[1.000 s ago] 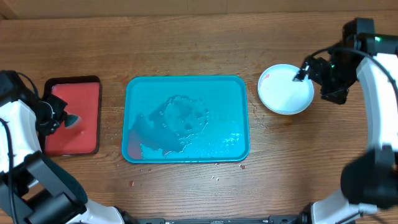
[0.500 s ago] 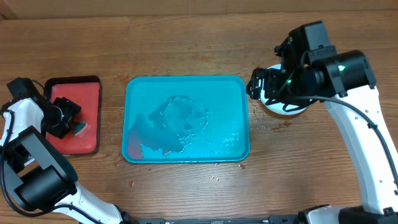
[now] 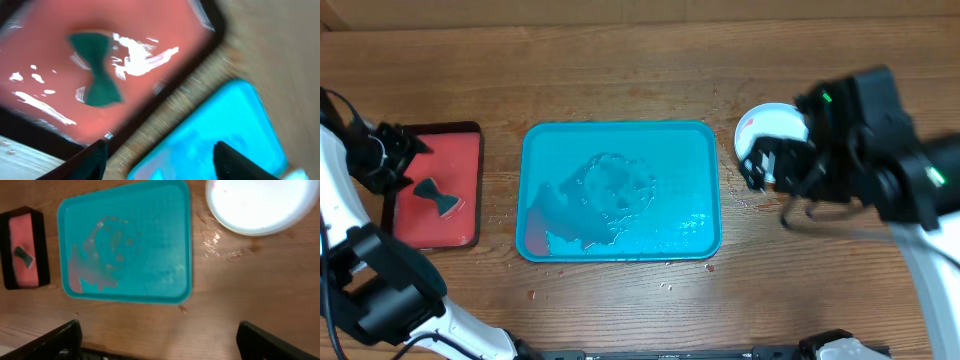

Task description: Clean dirty plates on tray and stack at the side

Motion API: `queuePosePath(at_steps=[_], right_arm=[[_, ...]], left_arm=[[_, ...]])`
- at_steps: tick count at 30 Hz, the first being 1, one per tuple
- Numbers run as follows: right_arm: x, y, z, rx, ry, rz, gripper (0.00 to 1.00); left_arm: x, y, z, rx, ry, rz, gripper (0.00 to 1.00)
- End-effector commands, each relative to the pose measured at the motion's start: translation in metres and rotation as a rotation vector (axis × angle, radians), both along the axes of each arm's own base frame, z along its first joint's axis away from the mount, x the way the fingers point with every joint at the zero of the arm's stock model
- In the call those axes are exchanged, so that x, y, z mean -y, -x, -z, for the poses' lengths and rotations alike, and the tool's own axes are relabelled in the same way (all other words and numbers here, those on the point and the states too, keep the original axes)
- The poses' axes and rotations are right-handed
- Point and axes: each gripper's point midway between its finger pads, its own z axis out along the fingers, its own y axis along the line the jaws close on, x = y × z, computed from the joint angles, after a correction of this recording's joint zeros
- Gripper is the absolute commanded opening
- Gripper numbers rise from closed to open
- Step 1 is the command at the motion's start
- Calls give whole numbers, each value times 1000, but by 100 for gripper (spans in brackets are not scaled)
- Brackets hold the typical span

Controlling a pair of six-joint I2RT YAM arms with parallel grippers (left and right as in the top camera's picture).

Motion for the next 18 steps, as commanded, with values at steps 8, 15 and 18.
queuePosePath(at_steps=[8, 15, 18], right_arm=[[55, 93, -53, 252, 44, 133, 100], [74, 136, -76, 437, 7, 162, 100], [80, 140, -77, 460, 20, 180, 100]], left_arm=[[67, 26, -103, 318, 31, 269, 79], [126, 87, -110, 461, -57, 369, 81], [143, 115, -105, 529, -129, 393, 84]])
